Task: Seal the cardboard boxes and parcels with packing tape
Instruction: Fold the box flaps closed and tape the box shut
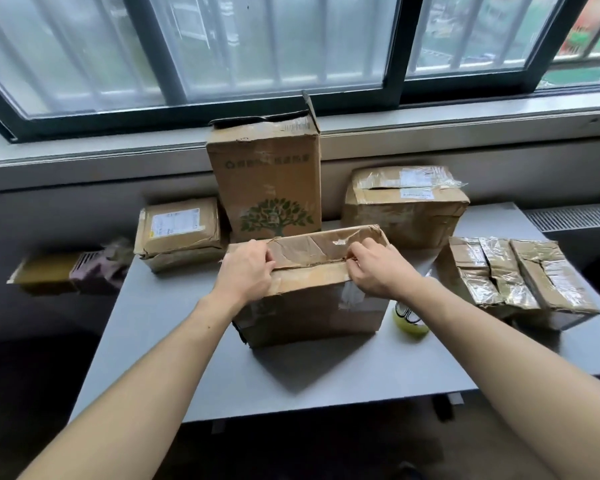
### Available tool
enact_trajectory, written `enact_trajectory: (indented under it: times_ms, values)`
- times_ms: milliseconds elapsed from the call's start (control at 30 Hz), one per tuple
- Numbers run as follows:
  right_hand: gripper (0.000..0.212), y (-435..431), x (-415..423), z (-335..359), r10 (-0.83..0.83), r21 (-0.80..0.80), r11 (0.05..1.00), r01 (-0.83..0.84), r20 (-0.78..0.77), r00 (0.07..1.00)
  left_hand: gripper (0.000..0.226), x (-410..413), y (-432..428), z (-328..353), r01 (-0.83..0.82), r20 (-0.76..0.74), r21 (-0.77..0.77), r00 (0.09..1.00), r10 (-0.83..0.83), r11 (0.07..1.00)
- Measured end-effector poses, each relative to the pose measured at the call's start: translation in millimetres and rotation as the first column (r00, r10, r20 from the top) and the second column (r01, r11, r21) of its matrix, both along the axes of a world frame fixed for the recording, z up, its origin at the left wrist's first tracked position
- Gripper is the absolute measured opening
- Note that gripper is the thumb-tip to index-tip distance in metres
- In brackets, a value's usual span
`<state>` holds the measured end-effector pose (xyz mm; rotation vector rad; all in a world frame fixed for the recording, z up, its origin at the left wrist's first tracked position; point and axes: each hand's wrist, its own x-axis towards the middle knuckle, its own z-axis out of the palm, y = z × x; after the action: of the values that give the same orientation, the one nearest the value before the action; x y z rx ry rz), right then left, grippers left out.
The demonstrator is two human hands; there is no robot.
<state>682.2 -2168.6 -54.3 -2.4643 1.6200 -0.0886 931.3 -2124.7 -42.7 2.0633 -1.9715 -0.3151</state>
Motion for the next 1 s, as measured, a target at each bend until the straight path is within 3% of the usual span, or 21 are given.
enact_trajectory:
  times_ms: [233,400,533,700,1000]
  values:
    - [0.028,-5.4,0.4,4.3,0.004,0.054,0.999,-0.002,-0.045,0.999,0.007,-4.2,4.5,-1.7,-0.038,-0.124,-0.051,0.992,0.031,0.998]
    - [0.028,-5.0,-12.3,-3.8,0.137,-0.202,0.976,-0.082,0.279,0.95,0.007,-5.3,-2.1,17.4,-0.122,-0.205,0.125,0.968,0.146,0.985]
    - [0.034,-5.9,-17.7,-5.1,0.26,-0.343,0.927,-0.149,0.303,0.917,0.012,-3.8,-6.0,34.0,-0.115,-0.275,0.225,0.945,0.176,0.968]
    - [0.02,-12.3,-17.1,-1.3,0.352,-0.419,0.885,-0.202,0.321,0.879,0.007,-8.7,1.0,34.6,-0.145,-0.399,0.199,0.891,0.215,0.969]
    - [0.019,-13.5,-19.2,-3.9,0.345,-0.341,0.915,-0.213,0.392,0.853,0.023,-11.8,5.6,44.8,-0.06,-0.229,0.209,0.967,0.108,0.976]
